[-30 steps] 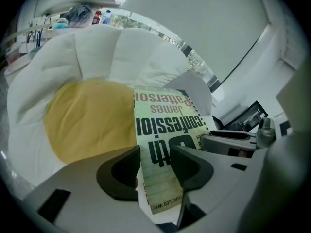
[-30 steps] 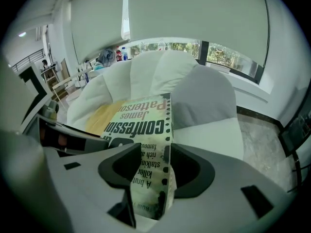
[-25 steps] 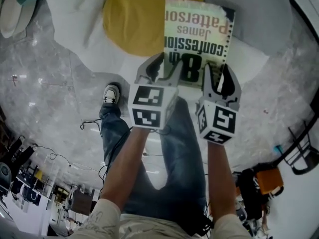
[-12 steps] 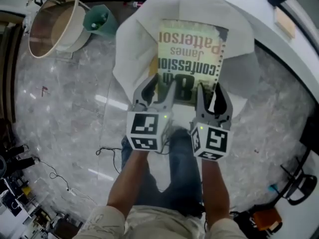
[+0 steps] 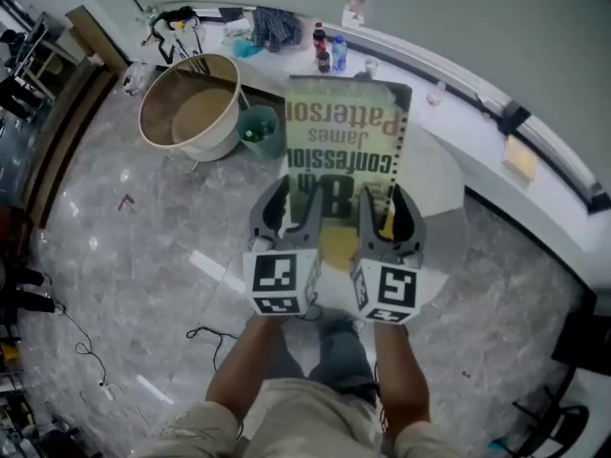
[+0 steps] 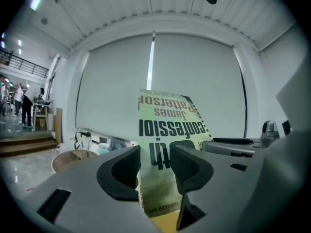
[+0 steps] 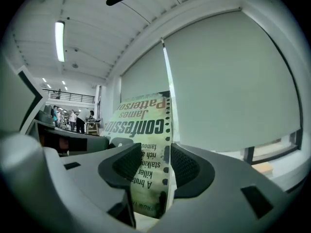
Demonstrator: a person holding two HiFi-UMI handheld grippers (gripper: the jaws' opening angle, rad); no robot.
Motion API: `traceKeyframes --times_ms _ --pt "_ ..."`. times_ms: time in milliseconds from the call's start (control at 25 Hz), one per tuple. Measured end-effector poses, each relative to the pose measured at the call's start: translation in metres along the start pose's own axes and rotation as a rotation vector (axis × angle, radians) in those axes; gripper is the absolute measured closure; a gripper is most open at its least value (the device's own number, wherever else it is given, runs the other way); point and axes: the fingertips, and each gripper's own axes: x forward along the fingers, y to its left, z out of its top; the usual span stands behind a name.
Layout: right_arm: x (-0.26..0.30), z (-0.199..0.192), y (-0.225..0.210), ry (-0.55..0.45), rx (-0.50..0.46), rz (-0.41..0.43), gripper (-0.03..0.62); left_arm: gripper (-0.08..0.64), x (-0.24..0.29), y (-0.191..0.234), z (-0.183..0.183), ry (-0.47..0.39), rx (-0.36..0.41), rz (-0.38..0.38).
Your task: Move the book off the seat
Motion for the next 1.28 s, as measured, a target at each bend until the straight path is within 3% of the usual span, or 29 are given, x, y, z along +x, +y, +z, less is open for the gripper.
traceKeyframes --times_ms 200,400,560,760,920,1280 --pt "0.007 0.076 0.064 -0.07 -0.043 0.164 0.407 0.367 -0.054 0.049 0.07 -0.113 -0.004 0.157" --pt "0.019 0.12 0.192 -0.119 -0.076 0.322 0.407 0.367 -0.13 0.157 0.104 -0.178 -0.03 0.324" --pt "0.028 0.119 0.266 -0.138 -0.059 0.433 0.407 0.367 -0.173 0.217 0.106 -0.2 -0.009 0.445" --pt "0.031 0.137 0.45 -0.178 -0.063 0.592 0.407 0.367 -0.279 0.363 0.114 -0.238 -0.01 0.597" --pt "0.037 0.139 0.563 -0.195 -0.062 0.698 0.407 0.367 -0.34 0.453 0.111 -0.259 -0.008 0.698" --pt "0.054 0.132 0.701 -0.186 -0.085 0.823 0.407 0.367 -0.404 0.566 0.099 -0.266 -0.04 0.826"
